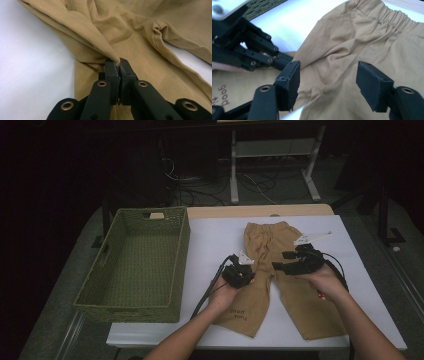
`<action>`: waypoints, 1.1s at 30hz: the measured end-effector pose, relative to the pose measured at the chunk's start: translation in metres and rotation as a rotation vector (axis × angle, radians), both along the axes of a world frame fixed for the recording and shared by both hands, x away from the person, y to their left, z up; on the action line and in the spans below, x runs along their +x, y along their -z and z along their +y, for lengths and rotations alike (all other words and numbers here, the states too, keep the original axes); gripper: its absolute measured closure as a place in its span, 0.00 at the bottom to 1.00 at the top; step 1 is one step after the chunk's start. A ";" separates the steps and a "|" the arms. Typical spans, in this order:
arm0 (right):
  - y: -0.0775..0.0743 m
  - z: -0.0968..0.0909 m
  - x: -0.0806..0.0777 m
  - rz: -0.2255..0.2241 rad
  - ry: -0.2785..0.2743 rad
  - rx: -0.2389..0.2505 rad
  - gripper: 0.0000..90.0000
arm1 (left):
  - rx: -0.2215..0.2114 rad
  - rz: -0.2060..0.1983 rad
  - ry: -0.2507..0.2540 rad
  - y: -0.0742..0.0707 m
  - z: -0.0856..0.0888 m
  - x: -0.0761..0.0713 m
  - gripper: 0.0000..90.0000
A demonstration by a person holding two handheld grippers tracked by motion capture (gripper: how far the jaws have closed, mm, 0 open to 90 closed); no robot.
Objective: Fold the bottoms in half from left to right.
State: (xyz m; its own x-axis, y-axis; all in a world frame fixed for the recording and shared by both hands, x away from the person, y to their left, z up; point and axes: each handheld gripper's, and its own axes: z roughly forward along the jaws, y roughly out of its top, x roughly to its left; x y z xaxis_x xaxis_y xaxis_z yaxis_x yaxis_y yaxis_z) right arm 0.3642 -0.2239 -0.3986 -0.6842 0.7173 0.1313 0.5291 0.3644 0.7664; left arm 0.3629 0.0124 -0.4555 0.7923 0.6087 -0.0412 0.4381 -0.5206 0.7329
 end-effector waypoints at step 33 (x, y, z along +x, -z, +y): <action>-0.010 0.065 0.075 -0.009 0.049 -0.014 0.55 | 0.007 0.000 0.001 0.000 0.000 0.000 0.97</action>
